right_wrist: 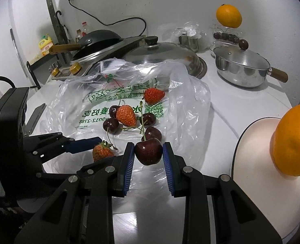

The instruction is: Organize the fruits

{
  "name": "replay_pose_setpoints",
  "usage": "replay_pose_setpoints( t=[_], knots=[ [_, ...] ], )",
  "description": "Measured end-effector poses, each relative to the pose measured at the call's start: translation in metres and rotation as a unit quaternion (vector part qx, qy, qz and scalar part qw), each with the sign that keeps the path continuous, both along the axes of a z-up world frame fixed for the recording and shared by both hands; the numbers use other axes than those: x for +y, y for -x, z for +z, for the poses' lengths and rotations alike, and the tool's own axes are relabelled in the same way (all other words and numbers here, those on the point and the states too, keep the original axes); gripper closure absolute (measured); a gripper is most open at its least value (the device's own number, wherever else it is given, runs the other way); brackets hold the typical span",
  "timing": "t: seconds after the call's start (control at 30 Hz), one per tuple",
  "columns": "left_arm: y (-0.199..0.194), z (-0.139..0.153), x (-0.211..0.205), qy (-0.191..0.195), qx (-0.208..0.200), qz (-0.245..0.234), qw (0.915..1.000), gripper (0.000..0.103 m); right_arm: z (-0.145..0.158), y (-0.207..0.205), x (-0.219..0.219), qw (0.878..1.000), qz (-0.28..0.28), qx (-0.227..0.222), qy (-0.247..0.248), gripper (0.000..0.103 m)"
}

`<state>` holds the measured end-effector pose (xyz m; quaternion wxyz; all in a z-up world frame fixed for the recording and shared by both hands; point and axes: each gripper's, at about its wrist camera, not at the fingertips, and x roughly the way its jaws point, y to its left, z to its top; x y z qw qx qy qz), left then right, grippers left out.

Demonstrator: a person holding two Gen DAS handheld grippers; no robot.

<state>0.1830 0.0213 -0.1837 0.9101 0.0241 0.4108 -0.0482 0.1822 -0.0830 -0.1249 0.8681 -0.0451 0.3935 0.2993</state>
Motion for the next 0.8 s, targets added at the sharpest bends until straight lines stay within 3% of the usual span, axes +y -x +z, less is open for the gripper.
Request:
replay_pose_setpoints(
  t=[0.2, 0.8],
  knots=[
    [0.001, -0.003, 0.001, -0.003, 0.005, 0.001, 1.0, 0.069, 0.0, 0.0, 0.001, 1.0, 0.0, -0.002, 0.0, 0.073],
    [0.016, 0.024, 0.005, 0.021, -0.02, 0.002, 0.9996, 0.069, 0.019, 0.011, 0.001, 1.0, 0.001, -0.025, 0.002, 0.073]
  ],
)
